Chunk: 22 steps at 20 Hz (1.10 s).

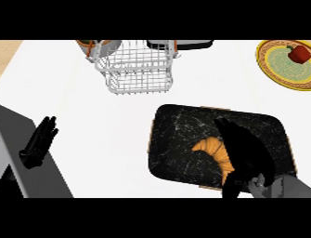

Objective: Pick the croissant from the tray and place it in the tiered basket

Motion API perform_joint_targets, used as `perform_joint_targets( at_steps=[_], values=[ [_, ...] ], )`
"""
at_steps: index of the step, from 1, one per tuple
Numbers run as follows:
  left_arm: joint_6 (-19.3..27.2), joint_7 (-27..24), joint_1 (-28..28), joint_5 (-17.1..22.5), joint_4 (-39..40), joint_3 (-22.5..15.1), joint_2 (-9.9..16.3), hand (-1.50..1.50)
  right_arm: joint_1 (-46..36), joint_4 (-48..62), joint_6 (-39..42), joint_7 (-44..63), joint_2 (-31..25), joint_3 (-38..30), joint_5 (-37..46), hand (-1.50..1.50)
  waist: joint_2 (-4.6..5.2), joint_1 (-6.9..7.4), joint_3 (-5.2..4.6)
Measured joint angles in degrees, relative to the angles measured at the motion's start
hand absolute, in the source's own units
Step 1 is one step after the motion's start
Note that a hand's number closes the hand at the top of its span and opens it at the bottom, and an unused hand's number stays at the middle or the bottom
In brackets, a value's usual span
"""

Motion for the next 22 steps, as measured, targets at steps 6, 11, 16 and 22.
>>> perform_joint_targets(
  at_steps=[6, 11, 16, 22],
  values=[
    [-0.82, -0.29, 0.51, -0.62, -0.47, 0.76, -0.35, 0.00, 0.67, 3.48, 0.57, -0.43, 1.84, 0.09, -0.41, -1.50, 0.00, -0.28, -0.06],
    [-1.42, -0.43, 0.68, -1.33, -0.50, 1.29, -0.77, 0.00, 0.80, 6.57, 0.68, -1.42, 3.12, -0.03, -0.53, -1.50, 0.00, -0.41, 0.04],
    [-2.08, -0.70, 0.90, -1.77, -0.32, 2.20, -1.31, 0.00, 0.50, 9.09, 0.31, -2.63, 4.31, -0.21, 0.34, 1.50, -0.06, -0.49, 0.10],
    [-3.10, -1.03, 1.25, -2.89, -0.95, 2.76, -1.78, 0.00, -0.22, 10.91, -0.05, -4.97, 4.82, -0.33, 2.43, 1.50, -0.26, -0.44, -0.05]
  ],
)
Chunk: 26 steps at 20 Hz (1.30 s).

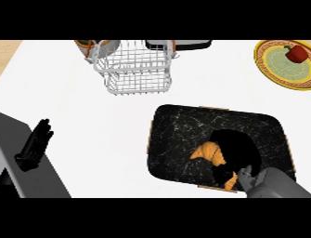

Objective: Pick the croissant from the tray and place it in the tiered basket

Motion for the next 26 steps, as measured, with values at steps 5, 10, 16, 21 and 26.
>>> perform_joint_targets(
  at_steps=[5, 10, 16, 21, 26],
  values=[
    [-1.31, -0.55, 0.00, -0.17, -0.13, 0.97, -0.66, 0.00, -2.15, 2.27, -0.47, -3.82, 0.00, 1.77, 3.88, 1.50, 0.19, 0.44, -0.06],
    [-2.91, -1.08, -0.41, -0.25, -0.25, 1.65, -1.27, 0.00, -6.31, 6.55, 0.19, -12.02, -0.02, 2.21, 5.00, 1.50, 0.65, 1.41, -0.06],
    [-4.22, -1.37, -0.27, -0.51, -0.17, 2.59, -1.91, 0.00, -11.33, 11.27, -2.07, -20.04, 1.07, -1.72, 4.25, 1.50, 0.74, 1.28, 0.06],
    [-5.05, -1.65, 0.90, -0.26, -0.46, 4.00, -2.35, 0.00, -13.46, 9.50, -5.81, -22.48, 2.86, -8.83, -0.02, 1.50, 0.44, 0.00, 0.08],
    [-5.98, -2.05, 2.26, -0.40, -1.22, 5.44, -3.00, 0.00, -16.28, 3.62, -8.35, -22.31, 3.16, -17.08, -4.98, 1.50, 0.02, -1.27, 0.01]
  ],
)
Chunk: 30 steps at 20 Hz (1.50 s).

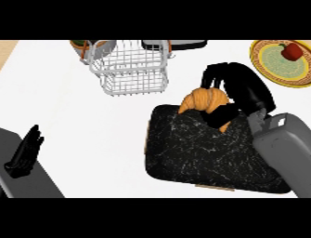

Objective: Pick the croissant from the tray and place it in the tiered basket

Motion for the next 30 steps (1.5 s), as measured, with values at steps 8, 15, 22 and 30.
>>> perform_joint_targets(
  at_steps=[8, 15, 22, 30],
  values=[
    [-0.96, -0.20, 0.48, 0.01, -0.32, 1.05, -0.60, 0.00, -7.77, -8.60, 2.29, 2.24, -4.15, -7.07, -2.13, 1.50, -0.16, -0.29, -0.21],
    [-1.26, -0.79, -0.38, -0.61, -0.46, 0.44, -0.86, 0.00, -16.01, -7.86, 4.67, 8.16, -3.78, -9.99, -2.91, 1.50, 0.19, 1.13, -0.38],
    [-1.86, -1.05, -1.43, -0.80, -0.32, -0.13, -0.98, 0.00, -23.24, -0.87, 4.67, 11.46, -0.70, -10.55, -1.59, 1.50, 0.72, 2.58, -0.44],
    [-2.64, -0.77, -2.19, -0.82, -0.47, -0.55, -1.09, 0.00, -29.05, 9.31, 3.88, 9.59, 4.05, -9.54, 0.13, 1.50, 1.24, 3.63, -0.47]
  ],
)
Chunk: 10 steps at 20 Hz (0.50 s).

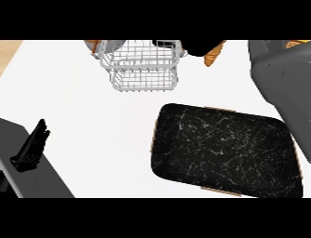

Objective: Pick the croissant from the tray and place it in the tiered basket

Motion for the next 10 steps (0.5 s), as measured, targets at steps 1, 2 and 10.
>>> perform_joint_targets(
  at_steps=[1, 2, 10],
  values=[
    [-0.10, -0.10, -0.11, 0.01, 0.13, 0.02, -0.03, 0.00, -0.22, 1.28, -0.26, -0.78, 0.62, 0.49, 0.48, 1.50, 0.09, 0.08, 0.02],
    [-0.15, -0.14, -0.19, -0.05, 0.19, -0.02, -0.04, 0.00, -0.83, 2.42, -0.38, -1.33, 1.27, 0.92, 0.89, 1.50, 0.15, 0.15, 0.05],
    [-0.63, -0.01, -0.69, 0.26, 0.30, -0.49, 0.16, 0.00, -3.26, 12.95, -3.31, -5.20, 6.21, 3.48, 4.70, 1.50, 0.50, 0.61, 0.14]
  ],
)
